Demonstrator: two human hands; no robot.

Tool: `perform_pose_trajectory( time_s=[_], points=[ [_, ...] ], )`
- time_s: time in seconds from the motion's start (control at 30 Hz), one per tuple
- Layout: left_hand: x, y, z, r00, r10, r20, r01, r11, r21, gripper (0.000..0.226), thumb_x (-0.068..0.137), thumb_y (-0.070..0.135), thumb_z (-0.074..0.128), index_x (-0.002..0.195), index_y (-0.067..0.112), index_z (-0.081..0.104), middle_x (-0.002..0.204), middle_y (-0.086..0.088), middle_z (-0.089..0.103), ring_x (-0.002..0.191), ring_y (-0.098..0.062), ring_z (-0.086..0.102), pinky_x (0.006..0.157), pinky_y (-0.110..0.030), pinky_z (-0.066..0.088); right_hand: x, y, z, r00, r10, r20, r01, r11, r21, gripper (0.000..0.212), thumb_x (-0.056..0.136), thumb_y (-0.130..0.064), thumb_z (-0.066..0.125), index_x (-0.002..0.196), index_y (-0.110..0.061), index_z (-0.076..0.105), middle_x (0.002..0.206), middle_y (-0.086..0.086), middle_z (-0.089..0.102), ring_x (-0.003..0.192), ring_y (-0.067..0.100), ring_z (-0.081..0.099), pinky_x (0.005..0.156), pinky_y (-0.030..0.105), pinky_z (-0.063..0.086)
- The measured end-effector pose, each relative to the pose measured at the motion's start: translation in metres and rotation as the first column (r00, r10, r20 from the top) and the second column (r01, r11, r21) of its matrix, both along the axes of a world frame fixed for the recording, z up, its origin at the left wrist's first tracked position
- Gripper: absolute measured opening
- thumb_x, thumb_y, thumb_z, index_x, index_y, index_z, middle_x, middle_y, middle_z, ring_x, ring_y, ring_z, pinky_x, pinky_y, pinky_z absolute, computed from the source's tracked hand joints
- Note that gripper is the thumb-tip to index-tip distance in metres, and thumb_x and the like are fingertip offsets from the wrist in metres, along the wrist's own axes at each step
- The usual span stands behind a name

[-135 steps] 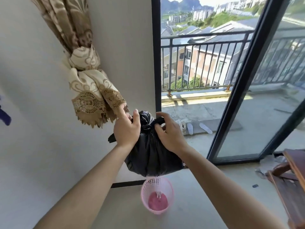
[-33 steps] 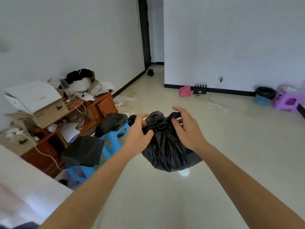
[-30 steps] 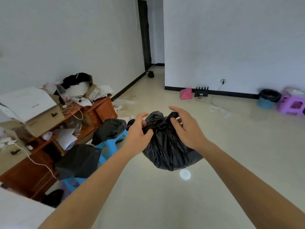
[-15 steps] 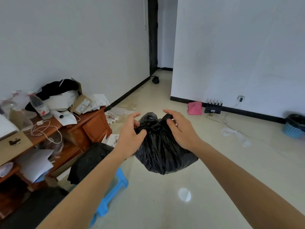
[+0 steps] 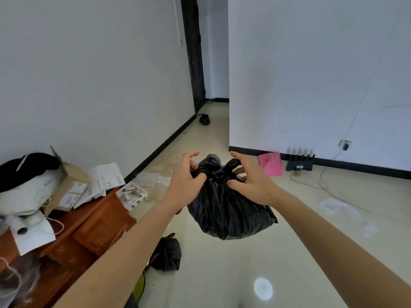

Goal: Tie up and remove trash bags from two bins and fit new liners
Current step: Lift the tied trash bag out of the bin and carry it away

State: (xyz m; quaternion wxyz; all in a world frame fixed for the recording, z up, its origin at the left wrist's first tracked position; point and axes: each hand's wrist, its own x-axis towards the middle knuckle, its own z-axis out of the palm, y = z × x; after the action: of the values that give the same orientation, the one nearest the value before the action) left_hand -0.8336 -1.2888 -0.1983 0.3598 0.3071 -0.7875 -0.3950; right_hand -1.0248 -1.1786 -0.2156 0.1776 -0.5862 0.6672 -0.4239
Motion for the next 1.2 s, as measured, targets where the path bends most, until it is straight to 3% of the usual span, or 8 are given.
perform_pose_trajectory(
  time_s=[0.17, 0.23, 0.33, 0.57, 0.73, 0.9, 1.03, 1.2],
  points=[
    [-0.1, -0.136, 0.005, 1.0, 0.015, 0.013, -0.015, 1.0, 0.021, 0.053, 0.083, 0.014, 0.063, 0.125, 0.039, 0.043, 0.093, -0.007, 0.058, 0.088, -0.015, 0.06, 0.08, -0.026, 0.048, -0.108, -0.141, 0.005, 0.999, 0.026, -0.047, -0.025, 0.999, 0.036, 0.088, 0.075, -0.048, 0.065, 0.152, -0.035, 0.023, 0.13, -0.013, 0.05, 0.109, -0.001, 0.056, 0.095, 0.028, 0.051],
    [-0.127, -0.191, 0.016, 0.999, 0.048, 0.009, -0.048, 0.999, -0.012, 0.054, 0.082, 0.015, 0.064, 0.124, 0.041, 0.043, 0.094, -0.006, 0.058, 0.088, -0.013, 0.059, 0.079, -0.019, 0.048, -0.138, -0.2, 0.018, 0.998, 0.033, -0.055, -0.032, 0.999, 0.014, 0.087, 0.074, -0.049, 0.062, 0.151, -0.034, 0.026, 0.126, -0.016, 0.049, 0.107, -0.007, 0.055, 0.093, 0.026, 0.05],
    [-0.158, -0.271, 0.027, 0.994, 0.108, -0.012, -0.108, 0.993, -0.045, 0.054, 0.082, 0.012, 0.065, 0.122, 0.041, 0.044, 0.092, -0.006, 0.058, 0.084, -0.008, 0.057, 0.075, -0.007, 0.043, -0.169, -0.29, 0.033, 0.996, 0.057, -0.074, -0.057, 0.998, -0.005, 0.083, 0.075, -0.048, 0.061, 0.151, -0.031, 0.029, 0.123, -0.013, 0.053, 0.105, 0.001, 0.057, 0.093, 0.028, 0.051],
    [-0.237, -0.479, 0.0, 0.983, 0.177, -0.047, -0.178, 0.984, -0.011, 0.054, 0.081, 0.021, 0.064, 0.122, 0.048, 0.042, 0.086, 0.006, 0.056, 0.076, -0.004, 0.057, 0.067, -0.009, 0.044, -0.253, -0.51, 0.018, 0.978, 0.104, -0.181, -0.111, 0.993, -0.028, 0.077, 0.085, -0.033, 0.065, 0.153, -0.026, 0.029, 0.133, -0.002, 0.053, 0.107, 0.011, 0.056, 0.093, 0.028, 0.049],
    [-0.305, -0.64, 0.001, 0.991, 0.136, 0.011, -0.136, 0.991, 0.001, 0.053, 0.08, 0.026, 0.062, 0.123, 0.051, 0.041, 0.088, 0.013, 0.055, 0.082, -0.004, 0.059, 0.071, -0.02, 0.045, -0.322, -0.663, 0.02, 0.98, 0.107, -0.165, -0.107, 0.994, 0.011, 0.074, 0.085, -0.031, 0.066, 0.151, -0.029, 0.032, 0.133, -0.006, 0.052, 0.105, 0.008, 0.058, 0.091, 0.027, 0.05],
    [-0.393, -0.781, 0.024, 0.997, 0.059, 0.058, -0.056, 0.998, -0.042, 0.054, 0.075, 0.038, 0.057, 0.124, 0.051, 0.039, 0.09, 0.024, 0.053, 0.085, 0.002, 0.058, 0.064, -0.008, 0.044, -0.405, -0.786, 0.037, 0.993, 0.013, -0.12, -0.018, 0.999, -0.044, 0.072, 0.083, -0.034, 0.065, 0.149, -0.03, 0.035, 0.13, -0.009, 0.054, 0.104, 0.005, 0.059, 0.092, 0.031, 0.052],
    [-0.473, -0.881, 0.014, 0.993, 0.03, 0.111, -0.026, 0.999, -0.036, 0.053, 0.077, 0.044, 0.056, 0.126, 0.052, 0.038, 0.093, 0.022, 0.054, 0.082, -0.001, 0.059, 0.07, -0.022, 0.05, -0.476, -0.878, 0.024, 0.995, -0.044, -0.094, 0.039, 0.998, -0.057, 0.071, 0.084, -0.032, 0.066, 0.149, -0.029, 0.035, 0.13, -0.007, 0.054, 0.105, 0.004, 0.058, 0.094, 0.03, 0.051],
    [-0.579, -1.007, -0.004, 0.998, 0.015, 0.068, -0.012, 0.999, -0.042, 0.05, 0.083, 0.024, 0.059, 0.125, 0.046, 0.042, 0.092, 0.015, 0.054, 0.09, 0.006, 0.054, 0.072, -0.005, 0.041, -0.571, -1.006, -0.002, 0.995, -0.061, -0.076, 0.055, 0.995, -0.084, 0.069, 0.086, -0.026, 0.065, 0.149, -0.025, 0.037, 0.132, -0.004, 0.055, 0.105, 0.007, 0.059, 0.095, 0.033, 0.051]
  ],
)
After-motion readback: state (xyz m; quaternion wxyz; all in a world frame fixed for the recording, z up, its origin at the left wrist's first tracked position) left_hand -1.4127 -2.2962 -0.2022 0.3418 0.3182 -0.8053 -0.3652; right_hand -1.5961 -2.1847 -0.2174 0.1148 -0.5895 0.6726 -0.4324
